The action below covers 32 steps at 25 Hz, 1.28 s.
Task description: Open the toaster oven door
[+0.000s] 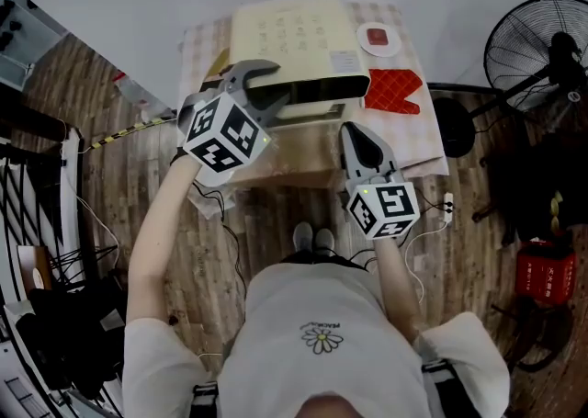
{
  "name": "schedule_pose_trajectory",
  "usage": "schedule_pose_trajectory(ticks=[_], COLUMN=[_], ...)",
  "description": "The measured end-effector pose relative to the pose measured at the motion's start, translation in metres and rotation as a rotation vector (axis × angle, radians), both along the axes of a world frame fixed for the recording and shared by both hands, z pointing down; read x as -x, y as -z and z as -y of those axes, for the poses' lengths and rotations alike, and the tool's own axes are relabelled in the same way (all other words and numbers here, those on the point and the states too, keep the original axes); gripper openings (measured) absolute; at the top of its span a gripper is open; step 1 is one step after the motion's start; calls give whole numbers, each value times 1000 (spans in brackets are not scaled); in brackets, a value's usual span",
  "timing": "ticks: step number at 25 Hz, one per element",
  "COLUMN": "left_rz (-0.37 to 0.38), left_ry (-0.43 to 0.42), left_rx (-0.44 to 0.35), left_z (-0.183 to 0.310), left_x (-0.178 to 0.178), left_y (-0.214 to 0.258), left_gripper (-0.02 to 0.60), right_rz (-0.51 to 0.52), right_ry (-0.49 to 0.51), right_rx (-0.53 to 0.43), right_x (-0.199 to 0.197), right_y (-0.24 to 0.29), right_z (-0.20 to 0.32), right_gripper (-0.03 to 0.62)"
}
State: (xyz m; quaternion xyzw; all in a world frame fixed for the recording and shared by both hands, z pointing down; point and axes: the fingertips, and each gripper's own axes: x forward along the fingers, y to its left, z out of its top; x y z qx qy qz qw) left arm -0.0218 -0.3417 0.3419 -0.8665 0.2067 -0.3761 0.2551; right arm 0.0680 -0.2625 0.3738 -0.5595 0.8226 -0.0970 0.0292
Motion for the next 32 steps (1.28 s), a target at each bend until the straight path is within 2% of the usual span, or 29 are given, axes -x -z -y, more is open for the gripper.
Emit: schedule_pose_trajectory(ticks=[1,2,3,6,8,11,15,20,26,27,32], left_rz=[0,1,1,1,0,-1,-3,-1,4,3,5], left_ry=[-1,-1,-1,-1,-2,-2,-5,-4,0,0,3], left_rx=[3,4,5,6,5,11,8,6,4,7,5], left_z=[0,0,0,0,1,2,1,2,3,3,3], left_x=[0,0,0,0,0,-1,-1,0,-1,-1,-1], left_y=[0,0,0,1,2,3,2,1,3,2,1], left_gripper=[187,187,187,187,187,187,187,187,187,187,187], right_rz=[55,119,181,323,416,614,832,953,1061,1082,1212], right_ry=[30,61,88,125,114,65,52,92,147,145,92], right_rx=[16,39,65,131,176,242,261,303,318,322,334], right_x=[3,6,9,13,10,2,-2,12,33,33,31], right_y=[1,1,-1,-13,-27,-50,-65,-82,-81,-80,-85], right_z=[6,12,18,31,40,53,65,77,81,81,80], right_gripper=[25,81,111,152,170,183,183,179,93,68,61])
